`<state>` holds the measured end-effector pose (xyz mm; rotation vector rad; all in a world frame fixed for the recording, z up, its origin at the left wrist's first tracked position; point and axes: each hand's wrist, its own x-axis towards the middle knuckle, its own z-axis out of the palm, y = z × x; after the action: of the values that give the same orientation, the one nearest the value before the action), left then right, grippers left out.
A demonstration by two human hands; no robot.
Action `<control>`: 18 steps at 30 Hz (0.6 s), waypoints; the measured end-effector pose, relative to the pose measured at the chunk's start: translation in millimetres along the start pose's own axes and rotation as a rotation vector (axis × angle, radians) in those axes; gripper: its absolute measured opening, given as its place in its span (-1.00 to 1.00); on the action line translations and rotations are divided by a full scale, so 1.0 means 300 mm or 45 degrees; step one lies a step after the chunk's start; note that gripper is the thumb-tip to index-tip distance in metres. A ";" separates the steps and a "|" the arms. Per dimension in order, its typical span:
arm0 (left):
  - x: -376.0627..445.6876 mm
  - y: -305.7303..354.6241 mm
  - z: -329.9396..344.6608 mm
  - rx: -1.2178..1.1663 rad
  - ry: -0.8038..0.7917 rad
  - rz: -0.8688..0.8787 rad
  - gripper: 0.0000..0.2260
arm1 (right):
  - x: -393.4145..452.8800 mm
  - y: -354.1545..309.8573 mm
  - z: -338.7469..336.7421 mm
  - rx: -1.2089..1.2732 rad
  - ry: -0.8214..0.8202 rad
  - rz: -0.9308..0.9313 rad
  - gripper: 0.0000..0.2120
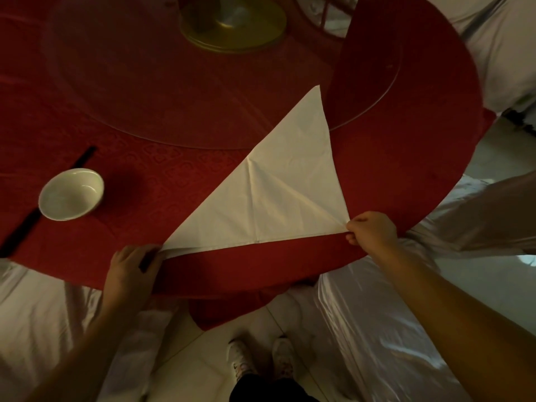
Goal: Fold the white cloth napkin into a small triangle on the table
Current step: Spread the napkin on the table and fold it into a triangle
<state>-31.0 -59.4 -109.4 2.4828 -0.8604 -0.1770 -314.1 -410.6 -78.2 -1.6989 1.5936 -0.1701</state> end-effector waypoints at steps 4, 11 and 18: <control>-0.010 0.014 -0.005 0.016 0.003 0.004 -0.84 | 0.001 0.000 0.002 -0.037 0.000 0.001 -0.80; -0.044 0.069 -0.026 0.098 0.106 0.169 -0.80 | 0.008 -0.027 0.001 -0.112 -0.080 0.096 -0.81; -0.042 0.026 -0.037 -0.056 0.143 0.107 -0.81 | -0.049 0.004 0.007 0.420 -0.172 0.153 -0.91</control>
<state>-42.1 -52.5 -96.5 2.3859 -0.9012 -0.0265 -316.8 -396.4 -74.5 -1.3307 1.4714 -0.2380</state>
